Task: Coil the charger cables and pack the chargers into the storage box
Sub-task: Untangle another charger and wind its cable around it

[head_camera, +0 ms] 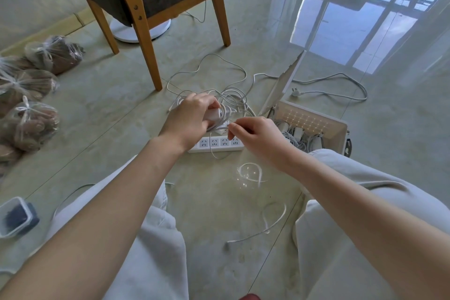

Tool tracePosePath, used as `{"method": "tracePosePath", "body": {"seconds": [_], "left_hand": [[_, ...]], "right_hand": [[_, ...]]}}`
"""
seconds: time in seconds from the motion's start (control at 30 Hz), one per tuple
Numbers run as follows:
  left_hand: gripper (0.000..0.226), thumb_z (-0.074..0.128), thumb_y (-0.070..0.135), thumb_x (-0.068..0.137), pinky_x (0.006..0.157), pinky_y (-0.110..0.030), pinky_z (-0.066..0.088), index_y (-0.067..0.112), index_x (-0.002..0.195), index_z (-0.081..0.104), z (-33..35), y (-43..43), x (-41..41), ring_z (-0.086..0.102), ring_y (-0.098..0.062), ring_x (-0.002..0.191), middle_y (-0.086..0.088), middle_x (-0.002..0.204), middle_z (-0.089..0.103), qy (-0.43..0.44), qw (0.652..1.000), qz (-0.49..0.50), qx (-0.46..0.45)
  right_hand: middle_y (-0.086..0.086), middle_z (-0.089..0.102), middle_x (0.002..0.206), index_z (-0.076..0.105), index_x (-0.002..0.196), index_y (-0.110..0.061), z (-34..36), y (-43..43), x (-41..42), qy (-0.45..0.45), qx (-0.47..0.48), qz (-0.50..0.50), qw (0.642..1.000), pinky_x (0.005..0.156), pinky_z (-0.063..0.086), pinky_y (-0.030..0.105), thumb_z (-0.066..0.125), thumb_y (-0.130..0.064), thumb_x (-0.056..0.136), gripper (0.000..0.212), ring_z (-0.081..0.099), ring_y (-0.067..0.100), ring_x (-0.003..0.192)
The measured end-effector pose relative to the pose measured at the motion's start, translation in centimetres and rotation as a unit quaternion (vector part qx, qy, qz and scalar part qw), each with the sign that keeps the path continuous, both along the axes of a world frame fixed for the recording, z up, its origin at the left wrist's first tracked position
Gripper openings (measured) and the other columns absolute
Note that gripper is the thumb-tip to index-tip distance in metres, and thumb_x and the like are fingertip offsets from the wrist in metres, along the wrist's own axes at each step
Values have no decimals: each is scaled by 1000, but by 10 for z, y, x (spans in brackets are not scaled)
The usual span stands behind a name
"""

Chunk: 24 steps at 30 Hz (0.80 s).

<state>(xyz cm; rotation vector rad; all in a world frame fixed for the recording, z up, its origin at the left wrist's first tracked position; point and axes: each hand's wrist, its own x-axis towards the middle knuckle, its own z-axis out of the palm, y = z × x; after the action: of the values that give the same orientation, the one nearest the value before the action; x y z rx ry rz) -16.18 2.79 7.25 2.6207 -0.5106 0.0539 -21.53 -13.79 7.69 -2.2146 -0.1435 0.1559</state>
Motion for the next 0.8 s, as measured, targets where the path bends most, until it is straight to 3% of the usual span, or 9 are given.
{"method": "tracePosePath", "body": {"seconds": [0.13, 0.27, 0.4, 0.53, 0.67, 0.73, 0.8], "left_hand": [[18, 64, 11, 85, 80, -33, 49, 17, 101, 67, 2, 3, 3, 58, -17, 92, 1, 97, 65, 76, 996, -44, -27], [14, 65, 14, 87, 74, -27, 52, 21, 99, 68, 9, 0, -2, 62, -14, 84, -1, 90, 67, 175, 978, -95, -60], [21, 68, 7, 83, 78, -30, 57, 22, 98, 68, 18, 1, -6, 64, -13, 90, -8, 97, 69, 263, 946, -133, -131], [28, 71, 4, 80, 77, -28, 57, 15, 105, 67, 25, 3, -7, 65, -8, 87, -3, 96, 70, 294, 924, -130, -207], [33, 71, 0, 78, 75, -19, 52, 14, 108, 64, 27, 2, -9, 65, -7, 87, -1, 98, 69, 339, 891, -132, -271], [34, 71, 5, 76, 75, -20, 52, 13, 107, 63, 25, 0, -10, 65, -10, 88, -7, 99, 69, 360, 869, -118, -319], [38, 70, 11, 71, 76, -23, 54, 11, 109, 63, 24, -2, -11, 66, -16, 91, -15, 103, 68, 378, 849, -103, -355]], "right_hand": [[-7, 42, 37, 62, 63, -15, 0, -8, 6, -59, -39, -38, 997, 48, 30, 15, 47, -34, 94, 40, 43, 3, 43], [-2, 41, 45, 51, 57, -3, -8, -13, 11, -112, -59, -76, 989, 56, 30, 25, 44, -33, 95, 49, 37, 14, 48], [-4, 29, 43, 30, 48, -17, -12, -16, 16, -115, -51, -90, 988, 50, 26, 19, 48, -27, 95, 51, 28, 11, 46], [7, 35, 54, 42, 56, -5, -16, -19, 22, -37, 55, -114, 991, 55, 27, 28, 46, -34, 96, 49, 33, 15, 53], [8, 40, 61, 50, 63, -10, -20, -12, 28, 41, 179, -121, 975, 61, 34, 30, 37, -48, 96, 52, 38, 18, 60], [8, 48, 62, 54, 63, -13, -23, -7, 26, 68, 242, -123, 960, 65, 39, 29, 26, -44, 100, 56, 45, 20, 64], [27, 57, 72, 61, 78, 0, -26, -2, 23, 85, 288, -126, 946, 70, 40, 33, 19, -40, 101, 62, 50, 34, 69]]}}
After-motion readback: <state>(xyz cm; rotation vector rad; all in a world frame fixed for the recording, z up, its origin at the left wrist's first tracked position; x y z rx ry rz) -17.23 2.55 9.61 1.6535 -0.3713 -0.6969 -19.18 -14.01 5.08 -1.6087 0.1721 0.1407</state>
